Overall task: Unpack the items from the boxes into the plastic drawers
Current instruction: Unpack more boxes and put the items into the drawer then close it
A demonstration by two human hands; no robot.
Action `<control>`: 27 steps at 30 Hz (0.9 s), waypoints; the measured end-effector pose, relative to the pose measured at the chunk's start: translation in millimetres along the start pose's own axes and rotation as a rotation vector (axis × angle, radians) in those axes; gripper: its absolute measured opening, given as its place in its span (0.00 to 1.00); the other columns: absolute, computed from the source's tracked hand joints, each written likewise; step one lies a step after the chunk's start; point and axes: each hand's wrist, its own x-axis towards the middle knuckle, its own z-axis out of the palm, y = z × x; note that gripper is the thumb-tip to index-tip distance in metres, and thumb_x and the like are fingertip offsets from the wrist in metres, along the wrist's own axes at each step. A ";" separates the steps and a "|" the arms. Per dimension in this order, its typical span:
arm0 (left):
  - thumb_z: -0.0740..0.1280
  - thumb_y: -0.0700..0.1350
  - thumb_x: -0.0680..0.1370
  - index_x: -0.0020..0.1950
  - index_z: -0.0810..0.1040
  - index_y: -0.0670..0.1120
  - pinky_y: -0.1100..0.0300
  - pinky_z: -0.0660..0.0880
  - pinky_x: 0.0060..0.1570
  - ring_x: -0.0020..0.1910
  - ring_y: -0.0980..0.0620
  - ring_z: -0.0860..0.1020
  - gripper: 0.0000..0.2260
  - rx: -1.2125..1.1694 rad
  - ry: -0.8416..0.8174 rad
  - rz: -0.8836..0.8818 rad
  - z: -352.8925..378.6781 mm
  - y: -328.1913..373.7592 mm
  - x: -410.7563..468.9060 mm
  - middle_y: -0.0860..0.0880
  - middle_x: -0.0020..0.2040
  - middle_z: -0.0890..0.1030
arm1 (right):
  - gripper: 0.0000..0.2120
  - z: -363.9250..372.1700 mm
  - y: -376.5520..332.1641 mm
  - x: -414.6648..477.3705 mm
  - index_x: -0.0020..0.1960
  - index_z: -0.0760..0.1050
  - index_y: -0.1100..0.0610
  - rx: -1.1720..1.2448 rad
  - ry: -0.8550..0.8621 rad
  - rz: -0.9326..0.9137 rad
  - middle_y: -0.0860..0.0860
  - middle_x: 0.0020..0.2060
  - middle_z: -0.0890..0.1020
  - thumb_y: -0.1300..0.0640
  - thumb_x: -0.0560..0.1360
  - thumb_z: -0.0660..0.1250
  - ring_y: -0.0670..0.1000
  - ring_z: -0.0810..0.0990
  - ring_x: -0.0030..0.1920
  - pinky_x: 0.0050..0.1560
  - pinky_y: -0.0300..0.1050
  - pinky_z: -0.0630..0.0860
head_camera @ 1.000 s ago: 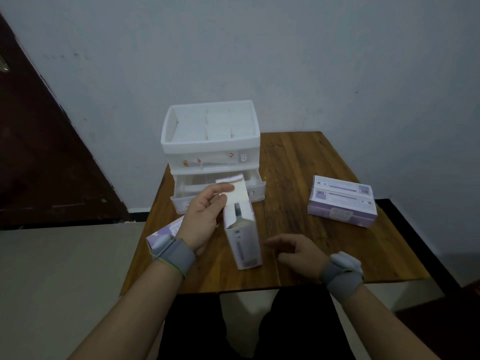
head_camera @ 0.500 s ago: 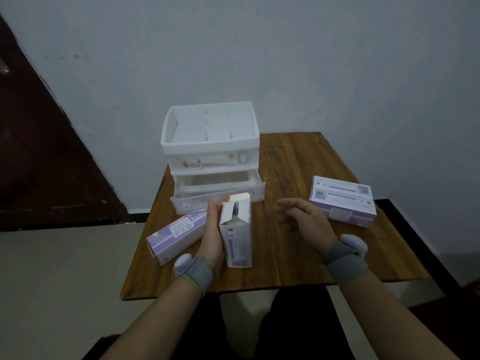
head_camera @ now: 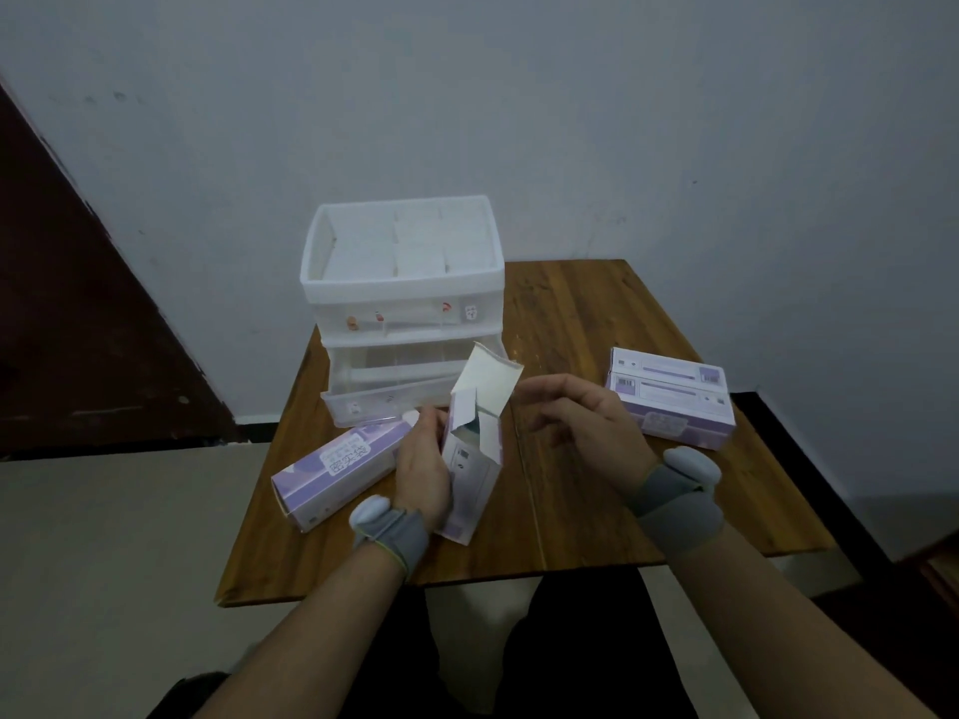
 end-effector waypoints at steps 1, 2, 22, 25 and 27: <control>0.55 0.46 0.84 0.42 0.67 0.55 0.64 0.71 0.36 0.39 0.59 0.77 0.11 0.038 -0.006 0.017 -3.4 -0.8 2.5 0.54 0.39 0.78 | 0.14 0.3 0.0 -0.1 0.56 0.79 0.54 0.005 -0.009 -0.007 0.51 0.48 0.84 0.64 0.81 0.57 0.51 0.82 0.45 0.43 0.41 0.79; 0.56 0.46 0.84 0.41 0.66 0.55 0.65 0.69 0.35 0.37 0.60 0.77 0.11 0.073 -0.010 0.039 -7.3 0.3 4.2 0.54 0.38 0.78 | 0.13 1.0 0.1 -0.5 0.56 0.80 0.55 0.007 -0.014 -0.017 0.52 0.45 0.83 0.64 0.80 0.58 0.50 0.81 0.43 0.41 0.39 0.78; 0.48 0.75 0.71 0.48 0.84 0.46 0.49 0.77 0.49 0.46 0.49 0.83 0.38 -0.240 -0.089 -0.179 -7.1 0.5 -4.7 0.45 0.43 0.85 | 0.08 -11.4 -4.6 -8.6 0.45 0.84 0.54 -0.347 -0.209 -0.092 0.45 0.37 0.84 0.53 0.76 0.68 0.43 0.81 0.37 0.40 0.35 0.77; 0.50 0.79 0.66 0.43 0.85 0.53 0.47 0.75 0.53 0.43 0.50 0.84 0.36 -0.294 -0.102 -0.267 -10.3 -10.2 0.3 0.46 0.39 0.86 | 0.08 -10.1 -4.3 -11.8 0.52 0.83 0.53 -0.377 -0.243 -0.169 0.40 0.39 0.84 0.54 0.74 0.71 0.42 0.81 0.39 0.41 0.36 0.78; 0.56 0.80 0.62 0.42 0.82 0.55 0.39 0.73 0.59 0.51 0.39 0.82 0.32 -0.354 -0.092 -0.346 -11.6 -19.4 4.6 0.40 0.44 0.84 | 0.10 -5.9 -4.8 -15.3 0.55 0.82 0.51 -0.404 -0.243 -0.196 0.34 0.36 0.81 0.53 0.75 0.71 0.39 0.79 0.37 0.38 0.33 0.75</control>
